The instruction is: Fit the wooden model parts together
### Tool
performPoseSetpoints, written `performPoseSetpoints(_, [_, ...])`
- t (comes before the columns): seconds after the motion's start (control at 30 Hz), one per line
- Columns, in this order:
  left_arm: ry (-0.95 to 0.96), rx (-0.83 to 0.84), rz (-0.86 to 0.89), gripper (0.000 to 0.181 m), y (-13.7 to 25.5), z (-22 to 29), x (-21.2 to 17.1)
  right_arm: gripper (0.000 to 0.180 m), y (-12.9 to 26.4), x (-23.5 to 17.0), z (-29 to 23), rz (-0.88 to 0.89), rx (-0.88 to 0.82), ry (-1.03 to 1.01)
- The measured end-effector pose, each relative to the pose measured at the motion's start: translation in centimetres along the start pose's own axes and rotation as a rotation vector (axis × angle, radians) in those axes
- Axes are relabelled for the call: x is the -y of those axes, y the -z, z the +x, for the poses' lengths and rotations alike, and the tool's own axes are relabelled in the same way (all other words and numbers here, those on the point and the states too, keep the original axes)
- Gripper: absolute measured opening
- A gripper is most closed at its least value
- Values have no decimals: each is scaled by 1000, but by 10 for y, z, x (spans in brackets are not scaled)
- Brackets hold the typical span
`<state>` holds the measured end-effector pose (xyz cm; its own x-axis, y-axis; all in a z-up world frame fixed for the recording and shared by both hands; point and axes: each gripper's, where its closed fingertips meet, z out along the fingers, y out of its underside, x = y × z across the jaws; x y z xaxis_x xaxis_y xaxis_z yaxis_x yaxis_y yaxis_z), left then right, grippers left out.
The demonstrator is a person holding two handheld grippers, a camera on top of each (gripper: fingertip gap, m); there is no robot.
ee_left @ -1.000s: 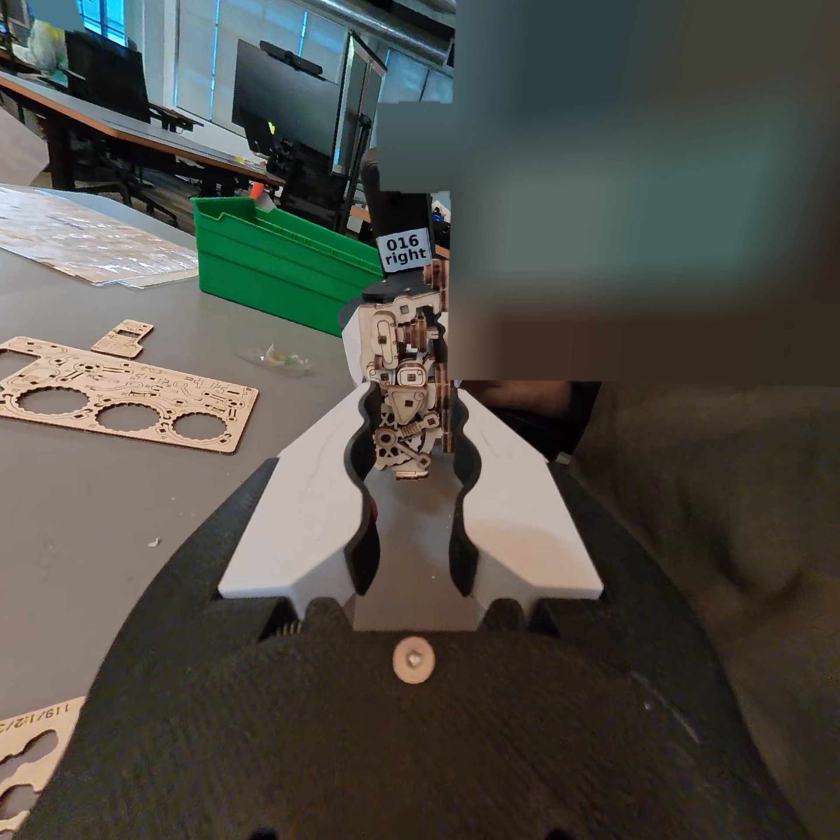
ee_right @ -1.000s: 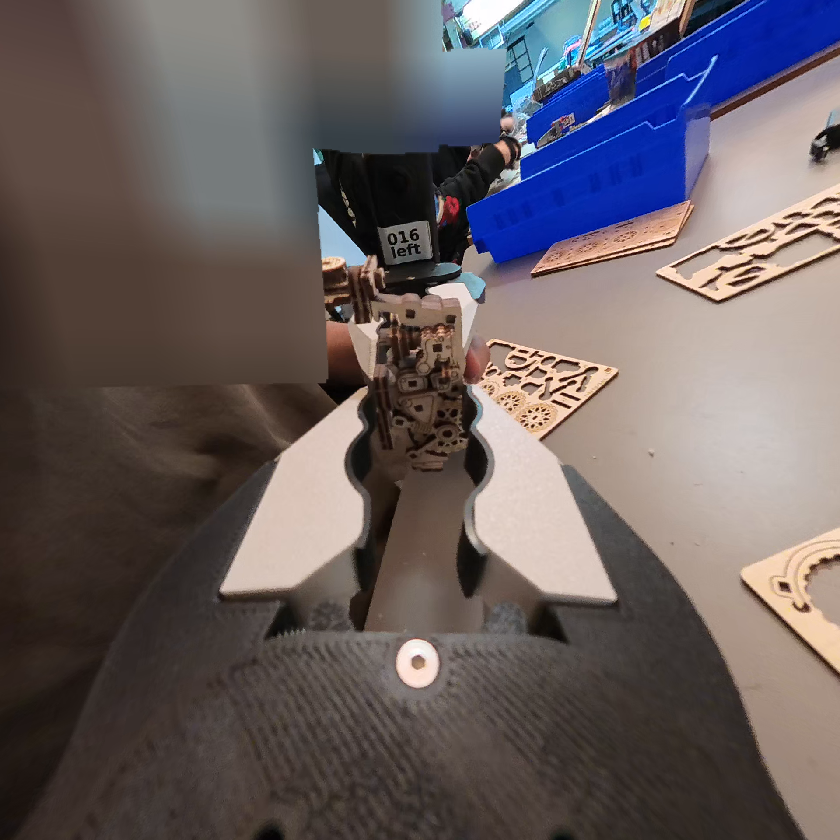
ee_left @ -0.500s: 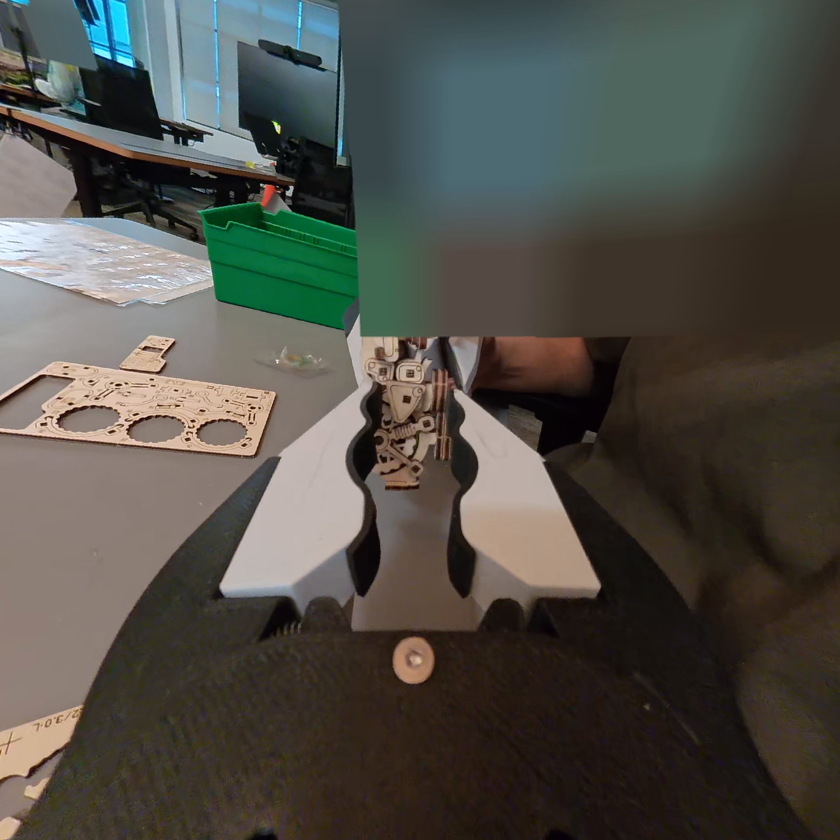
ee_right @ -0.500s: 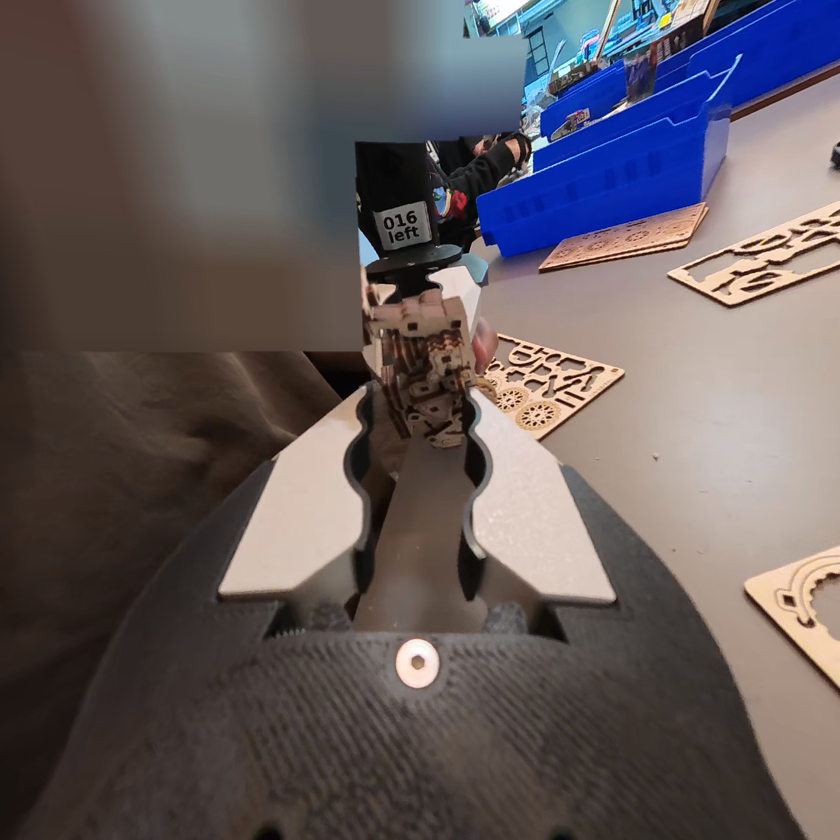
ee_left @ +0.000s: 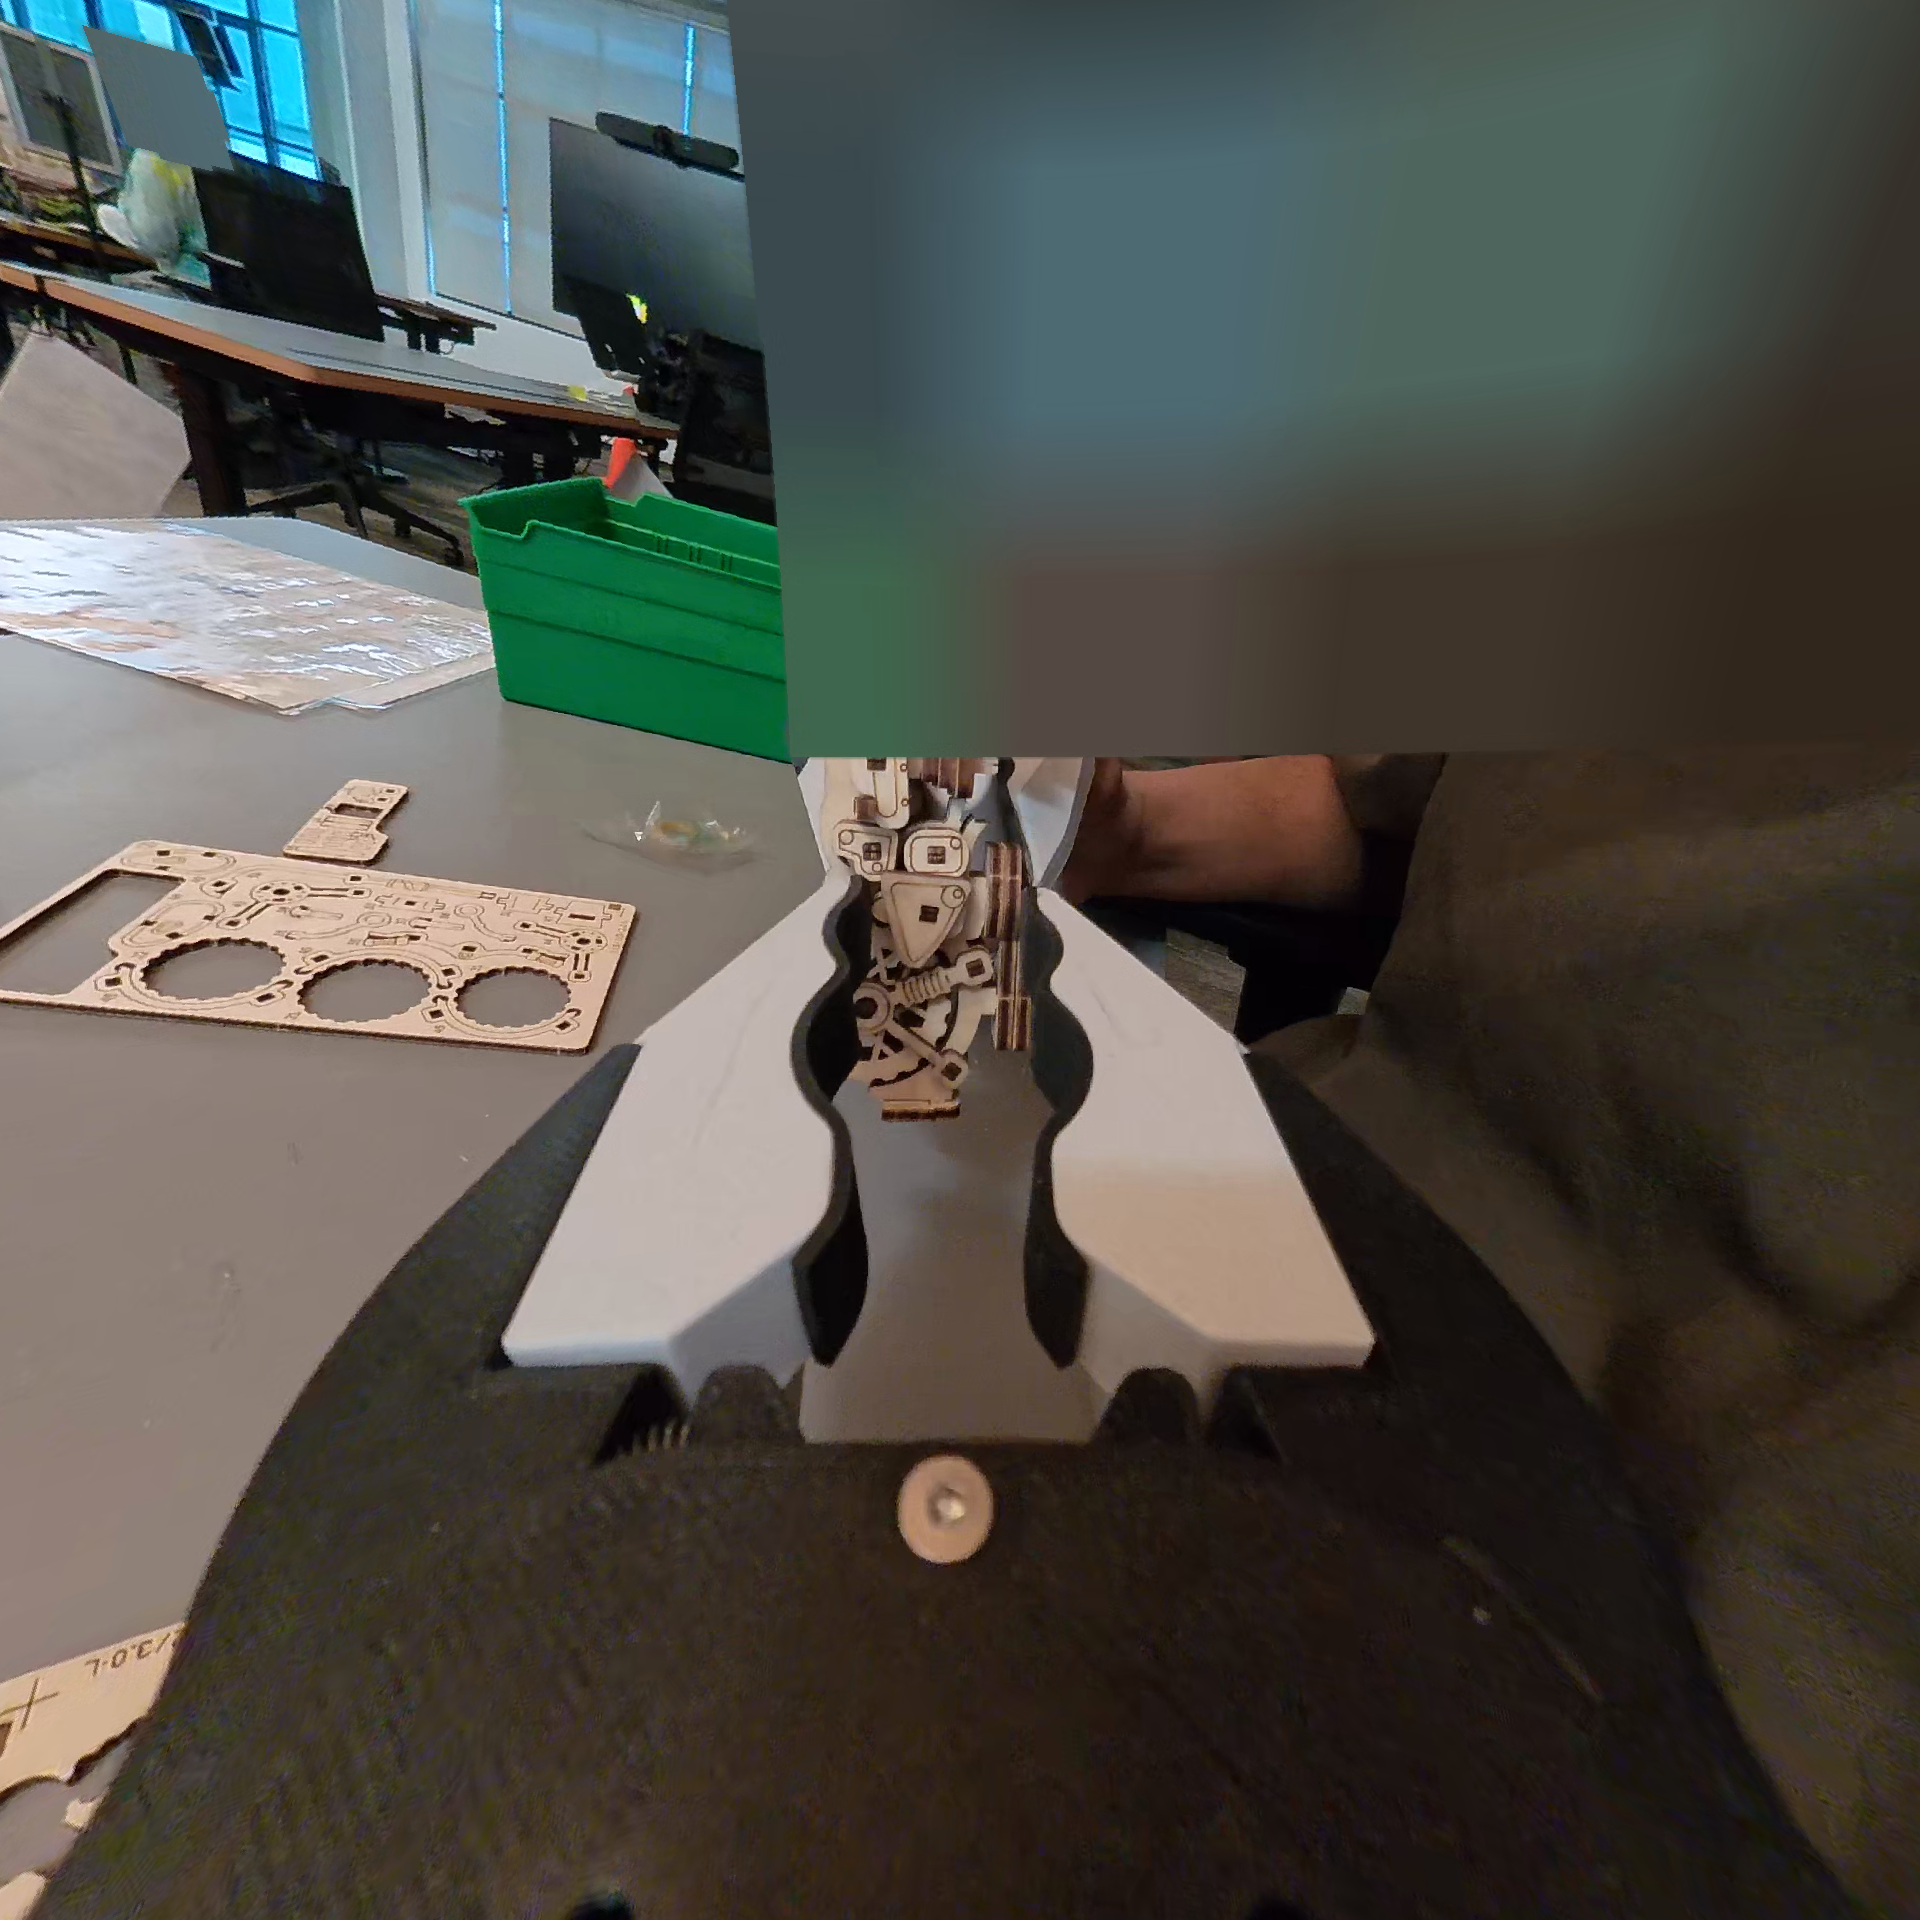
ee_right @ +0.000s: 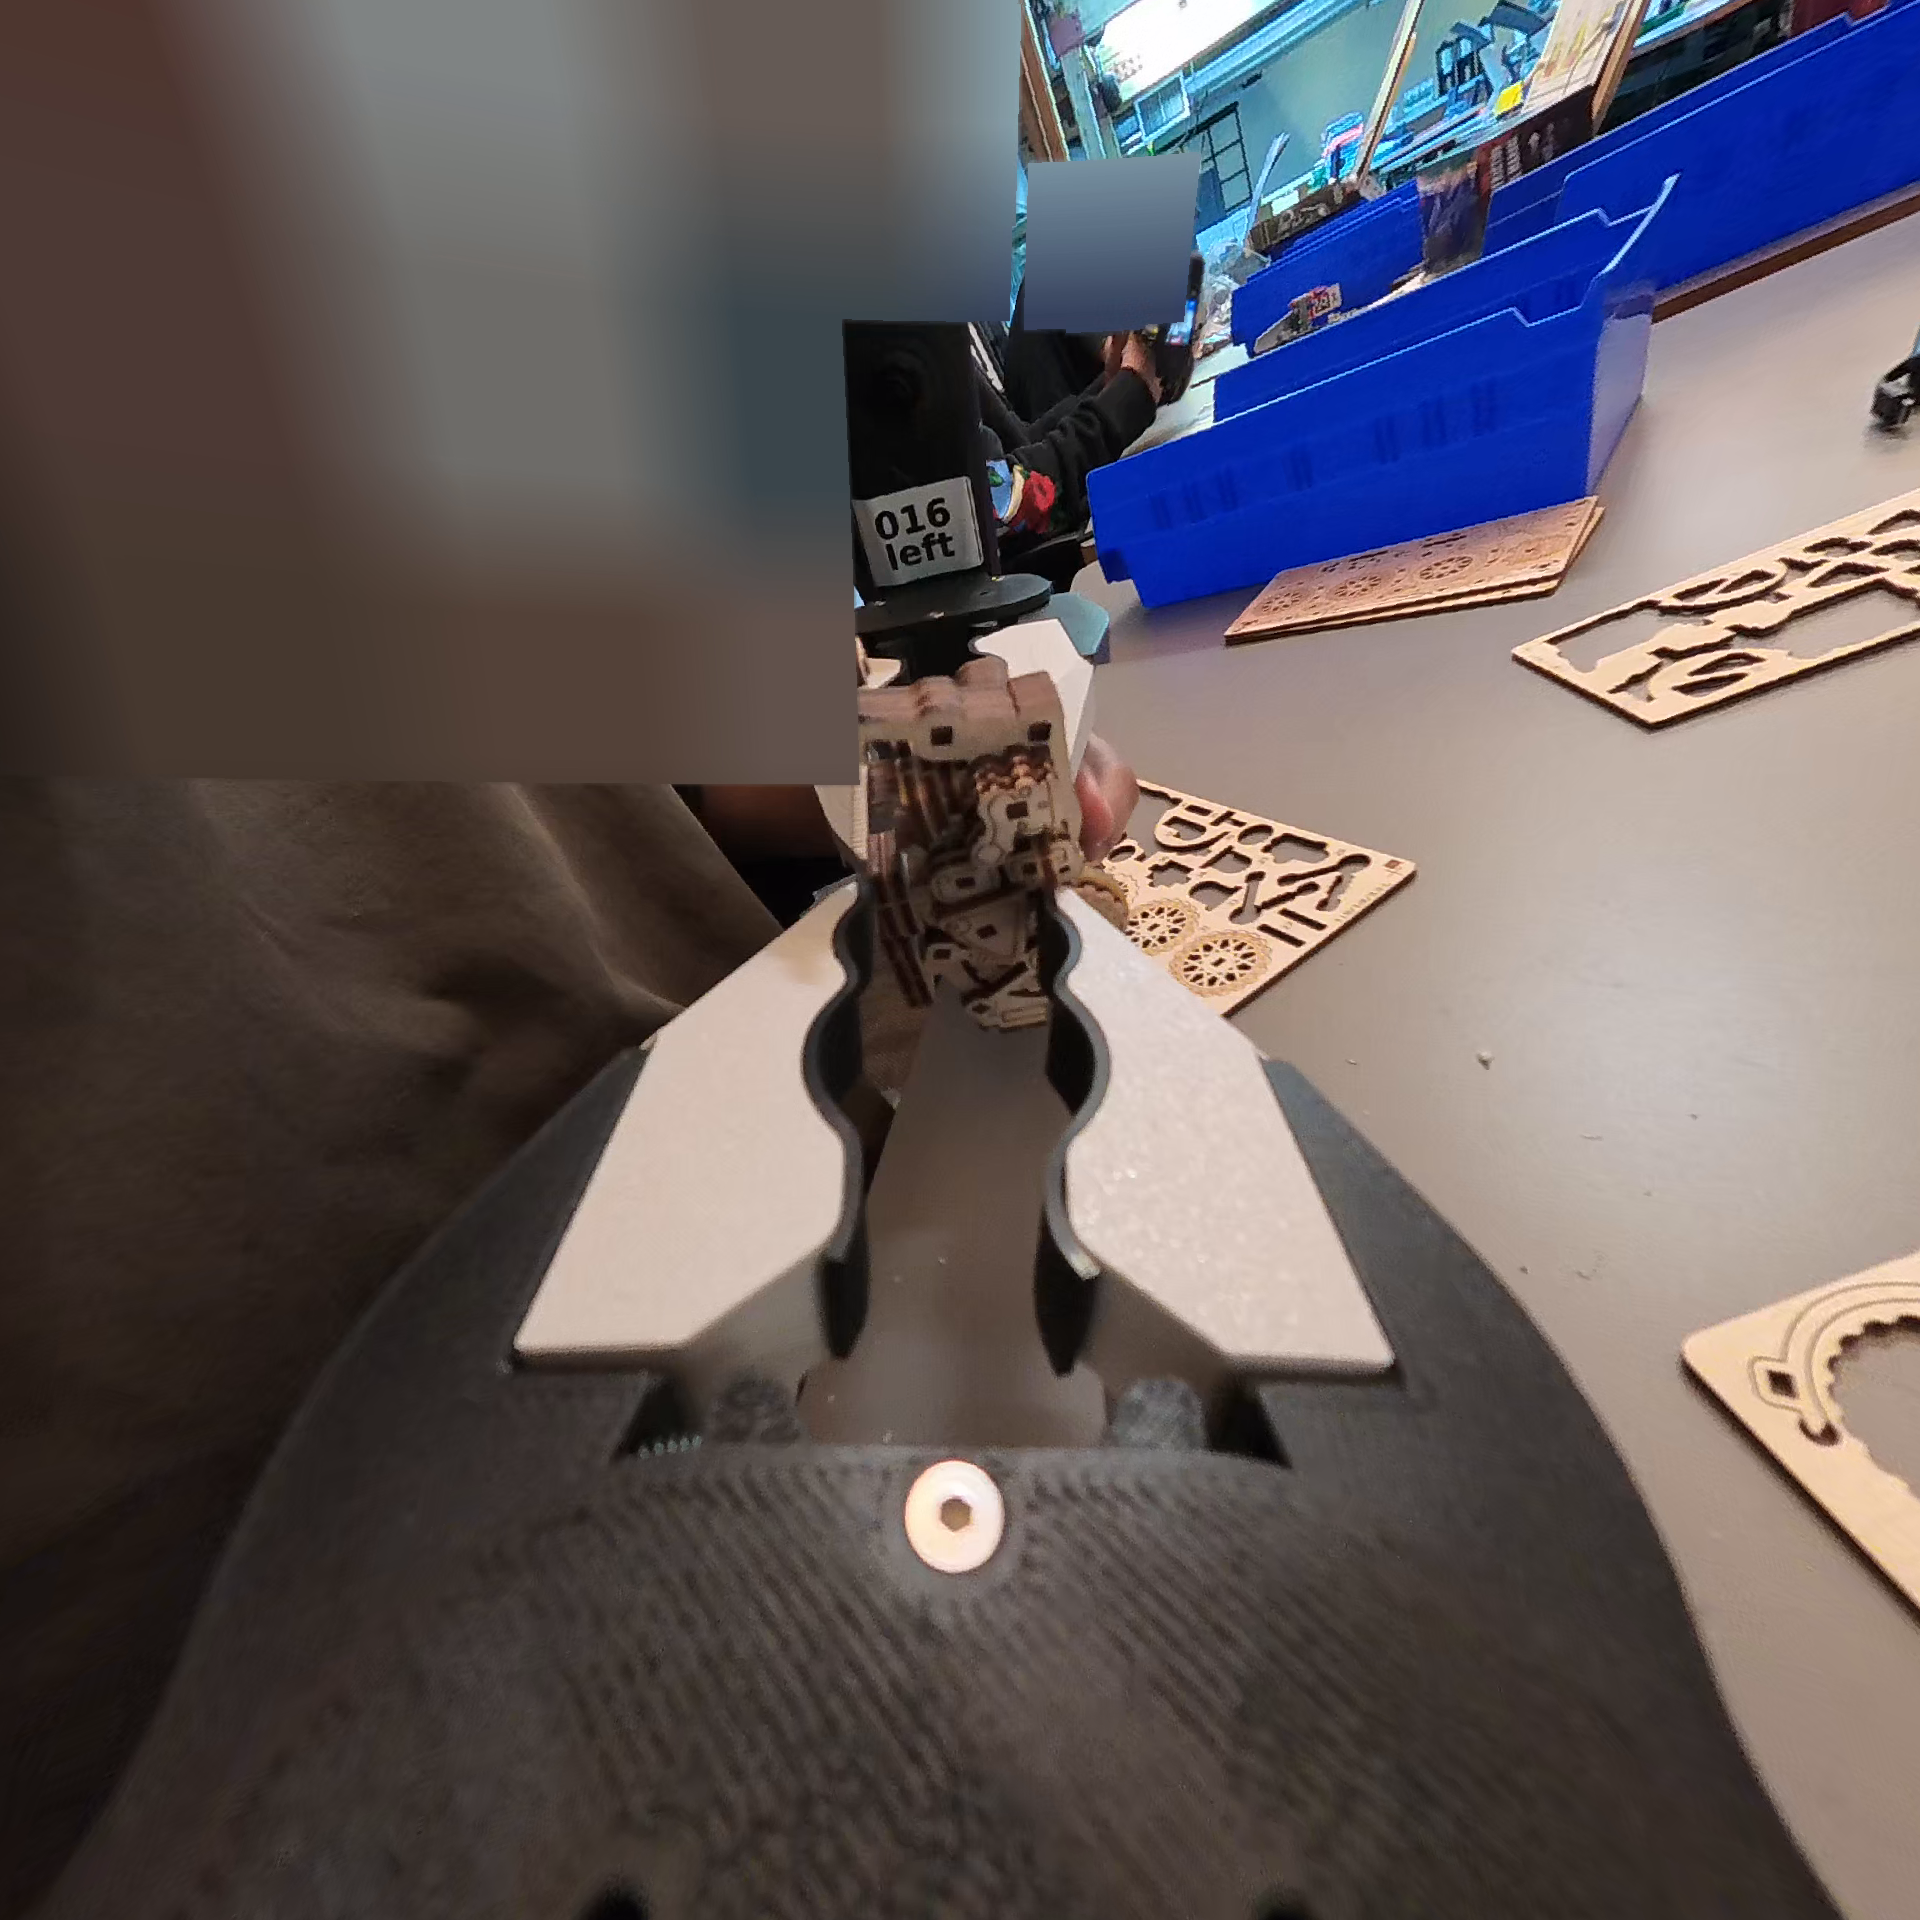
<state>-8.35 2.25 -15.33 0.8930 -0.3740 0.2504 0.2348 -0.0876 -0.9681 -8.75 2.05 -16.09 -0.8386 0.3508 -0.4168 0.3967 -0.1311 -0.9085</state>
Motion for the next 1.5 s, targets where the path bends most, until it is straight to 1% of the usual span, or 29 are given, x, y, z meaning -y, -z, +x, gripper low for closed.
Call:
performPoseSetpoints(0.53, [-20,13,-9,26,-1,-1,-3,29,2,1,0,19,-3,5])
performPoseSetpoints(0.7, [-18,14,-7,29,-1,-2,-2,28,1,1,-1,24,10,-10])
performPoseSetpoints(0.97, [68,1,31,37,3,-8,3,29,3,5,-4,66,68,-85])
performPoseSetpoints(1.13, [219,-118,17,46,1,1,-2,29,3,3,-17,55,174,-131])
performPoseSetpoints(1.3, [403,-369,11,47,4,31,2,29,2,4,-42,47,341,-177])
performPoseSetpoints(1.4, [430,-429,-1,47,5,41,1,29,3,4,-56,45,439,-208])
performPoseSetpoints(1.5, [429,-486,-41,44,5,52,-4,30,2,3,-66,36,496,-218])
